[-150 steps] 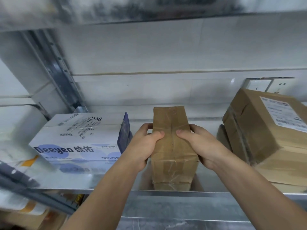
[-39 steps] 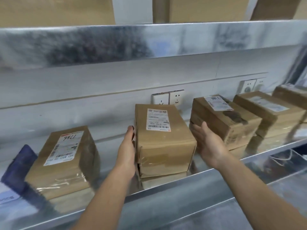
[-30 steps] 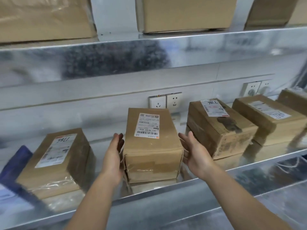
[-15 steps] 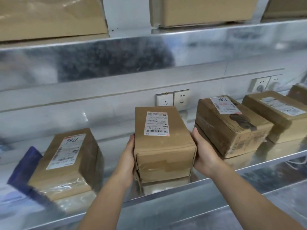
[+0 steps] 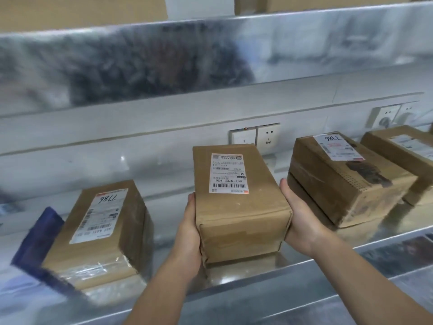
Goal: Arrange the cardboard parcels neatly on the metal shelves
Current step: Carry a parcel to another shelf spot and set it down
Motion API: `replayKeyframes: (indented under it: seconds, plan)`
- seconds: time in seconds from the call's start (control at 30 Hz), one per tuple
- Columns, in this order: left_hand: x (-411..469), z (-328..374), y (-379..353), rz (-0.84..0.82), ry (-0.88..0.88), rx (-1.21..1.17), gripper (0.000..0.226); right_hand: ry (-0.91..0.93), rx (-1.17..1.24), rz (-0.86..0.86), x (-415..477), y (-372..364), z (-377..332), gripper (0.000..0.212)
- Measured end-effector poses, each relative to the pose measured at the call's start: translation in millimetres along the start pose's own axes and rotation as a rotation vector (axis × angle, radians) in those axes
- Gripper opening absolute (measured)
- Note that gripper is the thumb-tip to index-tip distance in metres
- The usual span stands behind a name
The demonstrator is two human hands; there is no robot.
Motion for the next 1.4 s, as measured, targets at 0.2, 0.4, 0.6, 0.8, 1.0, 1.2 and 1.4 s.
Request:
replayKeyframes:
  seconds: [0.2, 0.4, 0.6, 0.8, 1.0, 1.2, 1.4]
  plan:
    - [-10, 1, 0, 0.038, -0.034, -0.005, 0.067, -0.022, -0.017, -0.06, -1, -4, 1, 0.07]
    - [-18, -1, -3, 0.027, -0.073, 0.068, 0.062, -0.018, -0.026, -0.091, -6, -5, -4, 0.069]
    - [-19, 12, -7, 0.006, -0.2, 0.2, 0.041, 0.025, -0.001, -0.069, -10, 5, -20, 0.045]
    - [-11, 20, 5, 0.039, -0.235, 0.236, 0.048, 0.131, 0.06, -0.062, -10, 13, -34, 0.05]
    - [-9, 26, 10, 0.053, -0.26, 0.233, 0.043, 0.166, 0.097, 0.011, -4, 13, -34, 0.037]
    - [-19, 30, 5, 0.026, -0.257, 0.242, 0.052, 0.122, 0.061, 0.047, -3, 3, -35, 0.05]
    - [-32, 41, 1, 0.021, -0.344, 0.152, 0.047, 0.188, 0.061, 0.056, -13, -6, -39, 0.044]
Point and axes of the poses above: each hand's wrist, its own x-axis towards the middle knuckle, its own y-axis out of the back of the hand, z = x × y, the point moved 6 cm from there along x, towards the middle knuckle, and after that the axes turned 10 degrees about -x, right-handed, at the moved point
